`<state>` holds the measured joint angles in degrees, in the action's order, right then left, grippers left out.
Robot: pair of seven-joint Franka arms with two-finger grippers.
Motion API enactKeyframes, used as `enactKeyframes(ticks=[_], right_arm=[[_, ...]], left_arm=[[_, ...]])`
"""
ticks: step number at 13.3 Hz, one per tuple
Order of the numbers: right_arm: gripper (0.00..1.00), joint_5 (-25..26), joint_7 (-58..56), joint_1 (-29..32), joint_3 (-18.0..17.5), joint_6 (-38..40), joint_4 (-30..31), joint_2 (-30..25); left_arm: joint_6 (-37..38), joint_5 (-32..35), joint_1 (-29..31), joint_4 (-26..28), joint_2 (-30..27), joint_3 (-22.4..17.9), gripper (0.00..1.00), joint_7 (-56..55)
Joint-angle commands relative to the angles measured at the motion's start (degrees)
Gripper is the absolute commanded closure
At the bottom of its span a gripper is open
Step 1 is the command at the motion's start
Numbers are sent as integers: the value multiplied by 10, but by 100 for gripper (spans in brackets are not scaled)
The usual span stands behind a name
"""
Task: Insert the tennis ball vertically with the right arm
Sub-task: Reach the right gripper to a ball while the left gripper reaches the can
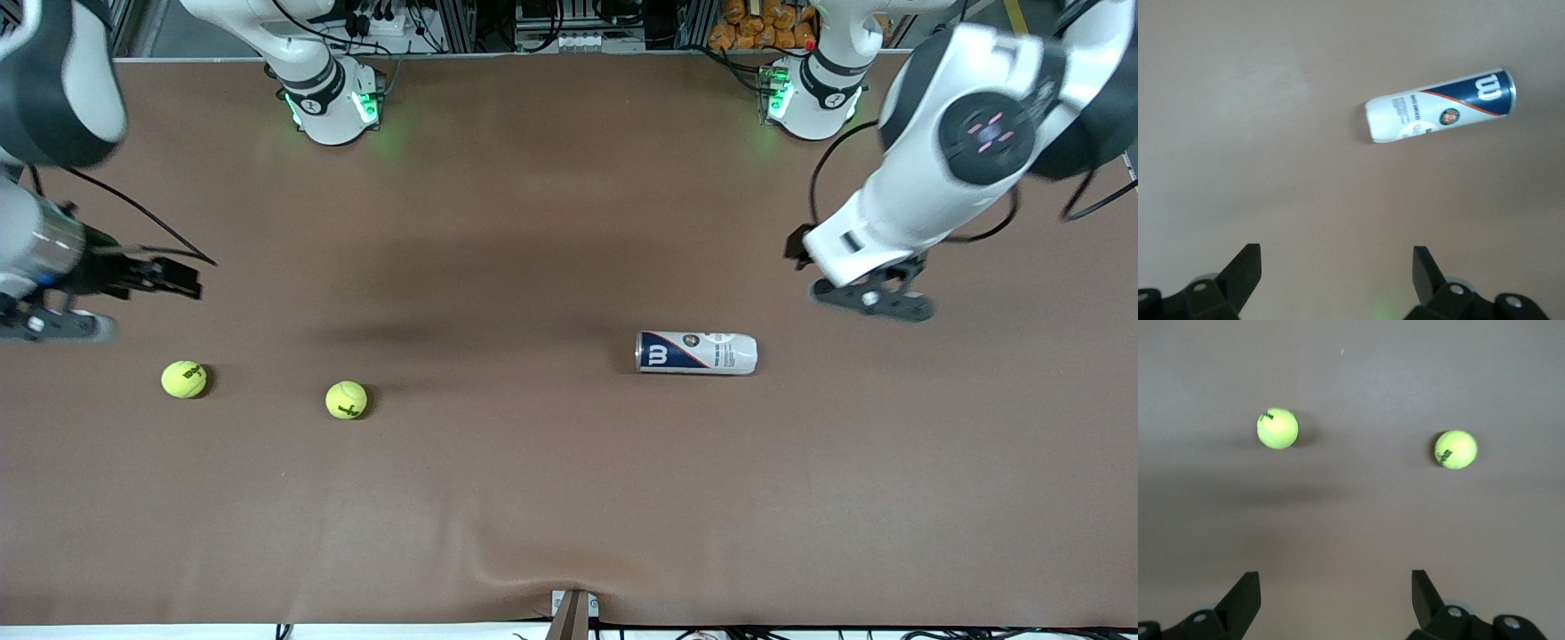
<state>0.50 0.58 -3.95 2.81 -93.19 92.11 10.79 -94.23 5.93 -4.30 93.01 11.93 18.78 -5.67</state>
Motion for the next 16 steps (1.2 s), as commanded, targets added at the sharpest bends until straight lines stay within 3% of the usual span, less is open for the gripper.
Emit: enactKeyframes(ticks=[1, 3, 9, 13, 16], right_arm=[[0, -9, 3, -20, 0, -5, -11, 59], [0, -42, 2, -21, 0, -44, -11, 96], [0, -46, 34, -40, 0, -155, -12, 182], [0, -50, 115, -69, 0, -240, -13, 232], [0, -50, 130, -71, 0, -263, -13, 259]], left_arm=[[-4, 14, -28, -13, 22, 0, 0, 27], [-8, 49, -44, -15, 43, 1, 0, 49], [-10, 101, -69, -19, 127, 1, 0, 143], [-14, 192, -119, -20, 162, 1, 0, 164], [-53, 208, -121, -27, 186, 0, 0, 207]])
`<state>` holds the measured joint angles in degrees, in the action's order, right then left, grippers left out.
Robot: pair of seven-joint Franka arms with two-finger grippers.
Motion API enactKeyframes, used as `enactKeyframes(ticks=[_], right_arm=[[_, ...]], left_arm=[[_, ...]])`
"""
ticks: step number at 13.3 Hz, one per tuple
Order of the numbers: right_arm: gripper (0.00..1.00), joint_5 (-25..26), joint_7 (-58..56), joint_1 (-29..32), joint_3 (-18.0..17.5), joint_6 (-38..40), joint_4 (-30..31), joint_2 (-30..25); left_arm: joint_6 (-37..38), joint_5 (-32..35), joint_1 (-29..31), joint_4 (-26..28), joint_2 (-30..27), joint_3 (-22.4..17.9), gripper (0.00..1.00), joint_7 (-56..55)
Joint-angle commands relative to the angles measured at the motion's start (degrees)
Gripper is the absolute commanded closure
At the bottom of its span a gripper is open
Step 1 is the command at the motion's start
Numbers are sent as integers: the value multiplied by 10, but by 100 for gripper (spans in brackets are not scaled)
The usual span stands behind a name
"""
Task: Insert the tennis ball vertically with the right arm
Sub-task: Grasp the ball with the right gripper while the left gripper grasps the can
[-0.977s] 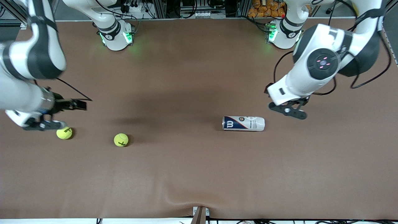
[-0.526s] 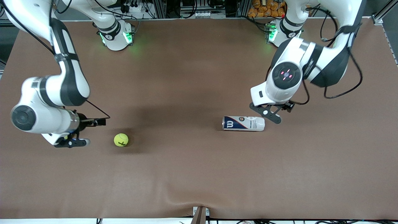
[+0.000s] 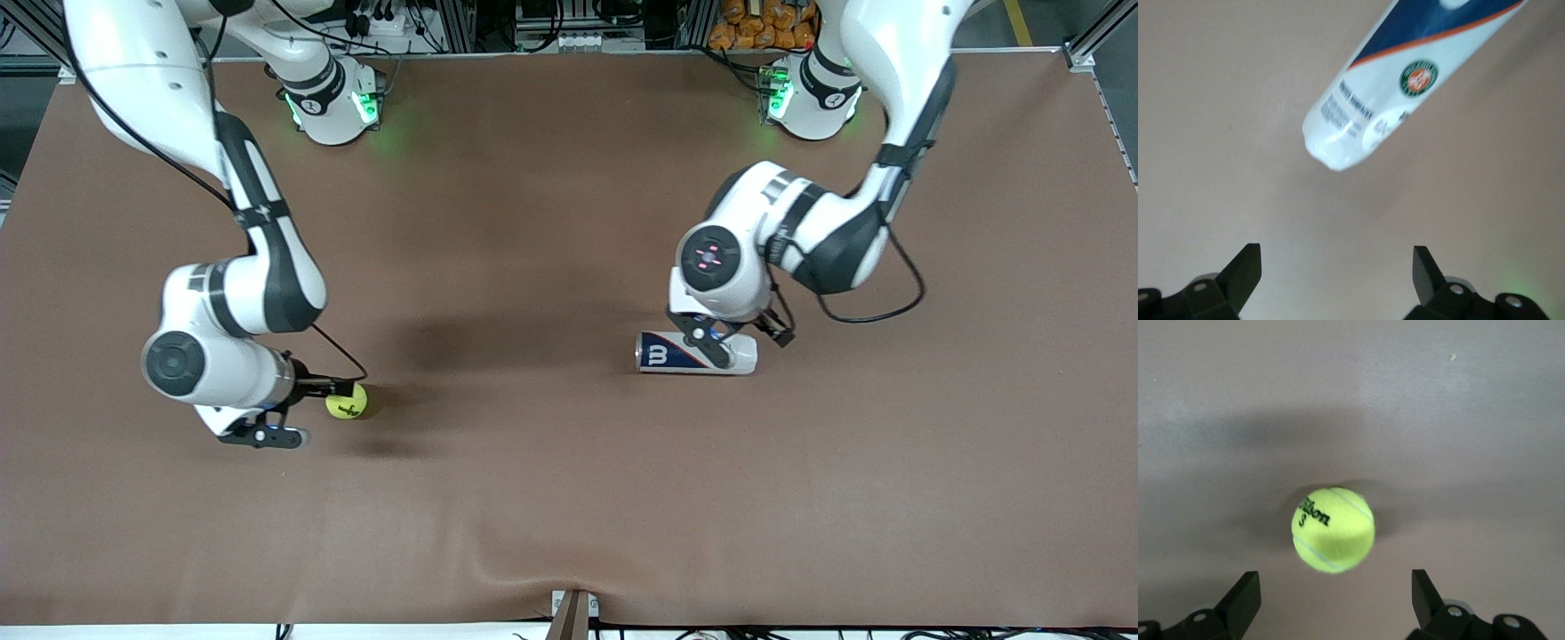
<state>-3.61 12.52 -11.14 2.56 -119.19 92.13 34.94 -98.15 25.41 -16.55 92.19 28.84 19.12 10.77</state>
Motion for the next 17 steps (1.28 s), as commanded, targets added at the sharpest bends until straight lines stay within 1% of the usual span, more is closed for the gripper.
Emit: enactKeyframes(ticks=[1, 3, 6, 7, 9, 11, 14, 17], right_arm=[[0, -9, 10, 1, 2, -9, -13, 23], [0, -9, 11, 1, 2, -31, -12, 40], [0, -10, 17, 1, 2, -45, -11, 55], [0, -10, 37, -2, 2, -53, -11, 62], [0, -9, 73, -14, 2, -86, -10, 77], [0, -7, 78, -16, 2, -85, -10, 79], [0, -2, 73, -16, 2, -82, -10, 79], [0, 1, 71, -16, 3, -82, -10, 78]], left_arm=[[-23, 14, 6, -19, 21, -3, 0, 58], [-34, 17, 5, -19, 29, -3, 0, 88], [-53, 37, 6, -20, 53, -4, 0, 139], [-54, 39, 6, -20, 60, -4, 0, 144], [-56, 70, -3, -20, 70, -3, 0, 147], [-53, 102, -26, -19, 70, -4, 0, 156], [-53, 112, -28, -19, 85, -5, 0, 168], [-50, 147, -38, -15, 93, -6, 0, 186]])
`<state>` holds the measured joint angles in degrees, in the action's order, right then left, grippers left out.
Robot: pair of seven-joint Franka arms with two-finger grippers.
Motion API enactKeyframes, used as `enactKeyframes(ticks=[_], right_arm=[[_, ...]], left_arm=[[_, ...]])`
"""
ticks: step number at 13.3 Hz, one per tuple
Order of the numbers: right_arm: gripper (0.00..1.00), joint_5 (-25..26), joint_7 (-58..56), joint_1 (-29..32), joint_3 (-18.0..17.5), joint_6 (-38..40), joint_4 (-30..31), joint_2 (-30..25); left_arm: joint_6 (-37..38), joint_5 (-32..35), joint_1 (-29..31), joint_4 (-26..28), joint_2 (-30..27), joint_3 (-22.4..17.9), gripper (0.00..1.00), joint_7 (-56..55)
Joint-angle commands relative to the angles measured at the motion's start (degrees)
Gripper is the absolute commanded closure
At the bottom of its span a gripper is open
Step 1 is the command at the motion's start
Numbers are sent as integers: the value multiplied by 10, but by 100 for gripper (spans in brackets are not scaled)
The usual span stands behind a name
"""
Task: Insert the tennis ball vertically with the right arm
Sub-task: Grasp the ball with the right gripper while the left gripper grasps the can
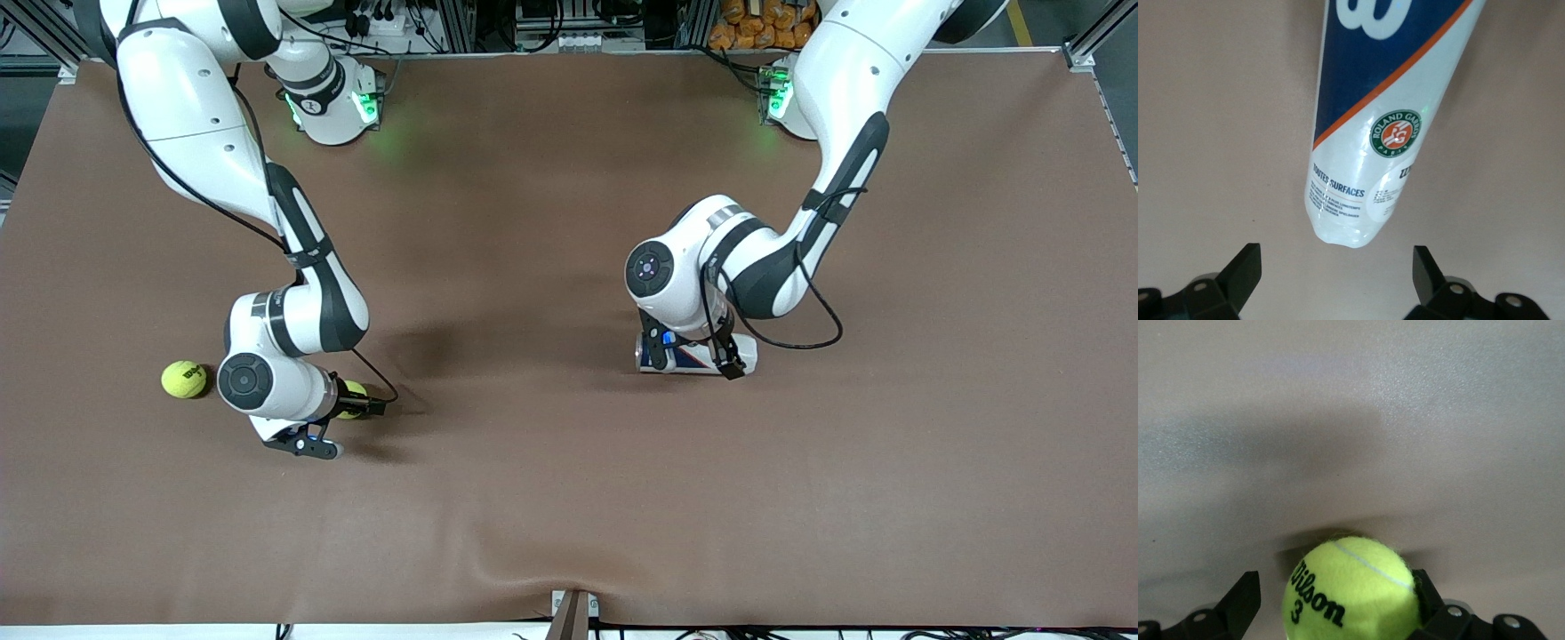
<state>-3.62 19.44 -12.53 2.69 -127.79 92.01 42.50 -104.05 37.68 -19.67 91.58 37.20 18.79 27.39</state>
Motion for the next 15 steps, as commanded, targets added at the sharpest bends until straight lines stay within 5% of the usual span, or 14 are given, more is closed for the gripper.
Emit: enactKeyframes(ticks=[1, 4, 10, 15], right_arm=[[0, 2, 2, -2, 2, 4, -9, 2], [8, 2, 2, -2, 2, 4, -9, 2], [100, 16, -5, -3, 2, 6, -10, 0], [100, 35, -28, 0, 2, 44, -15, -18]], left_arm=[[9, 26, -8, -10, 15, -2, 0, 21], [8, 55, -14, -11, 24, -2, 0, 21], [5, 75, -16, -7, 39, -2, 0, 38], [-1, 78, -14, -4, 46, -2, 0, 41]])
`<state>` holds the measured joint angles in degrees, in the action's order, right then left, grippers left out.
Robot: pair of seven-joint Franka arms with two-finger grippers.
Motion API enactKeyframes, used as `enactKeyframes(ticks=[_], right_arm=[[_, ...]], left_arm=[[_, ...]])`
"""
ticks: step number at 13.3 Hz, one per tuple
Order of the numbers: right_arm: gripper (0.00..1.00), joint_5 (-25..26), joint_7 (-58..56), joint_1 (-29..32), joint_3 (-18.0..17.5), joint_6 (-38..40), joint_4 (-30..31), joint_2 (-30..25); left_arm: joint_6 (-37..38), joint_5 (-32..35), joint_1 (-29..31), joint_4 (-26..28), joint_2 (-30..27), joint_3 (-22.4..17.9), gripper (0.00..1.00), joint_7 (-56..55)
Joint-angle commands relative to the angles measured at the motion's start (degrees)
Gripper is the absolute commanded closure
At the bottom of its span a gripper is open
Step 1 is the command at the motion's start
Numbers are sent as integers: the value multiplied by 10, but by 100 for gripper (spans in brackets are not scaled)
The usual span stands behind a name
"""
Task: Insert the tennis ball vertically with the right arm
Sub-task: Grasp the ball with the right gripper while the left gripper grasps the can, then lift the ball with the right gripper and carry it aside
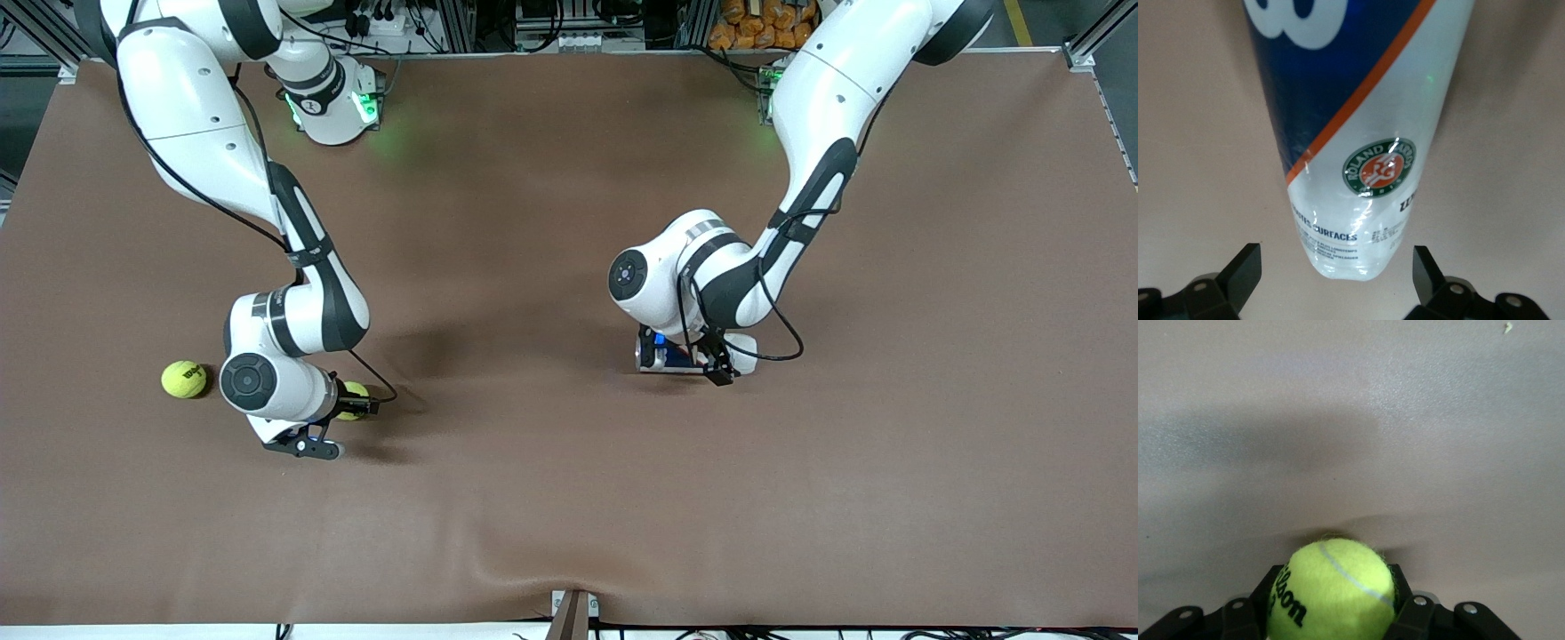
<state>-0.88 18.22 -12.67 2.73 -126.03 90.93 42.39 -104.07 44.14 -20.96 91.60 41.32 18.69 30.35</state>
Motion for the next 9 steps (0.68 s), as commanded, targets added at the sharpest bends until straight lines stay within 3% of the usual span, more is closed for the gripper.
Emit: enactKeyframes(ticks=[1, 9], right_arm=[[100, 8, -13, 1, 2, 37, -4, -27], [100, 8, -25, 42, 3, 213, -20, -209]], left_arm=[[-7, 13, 3, -4, 6, -1, 0, 17], [-32, 13, 19, 9, 6, -1, 0, 34]])
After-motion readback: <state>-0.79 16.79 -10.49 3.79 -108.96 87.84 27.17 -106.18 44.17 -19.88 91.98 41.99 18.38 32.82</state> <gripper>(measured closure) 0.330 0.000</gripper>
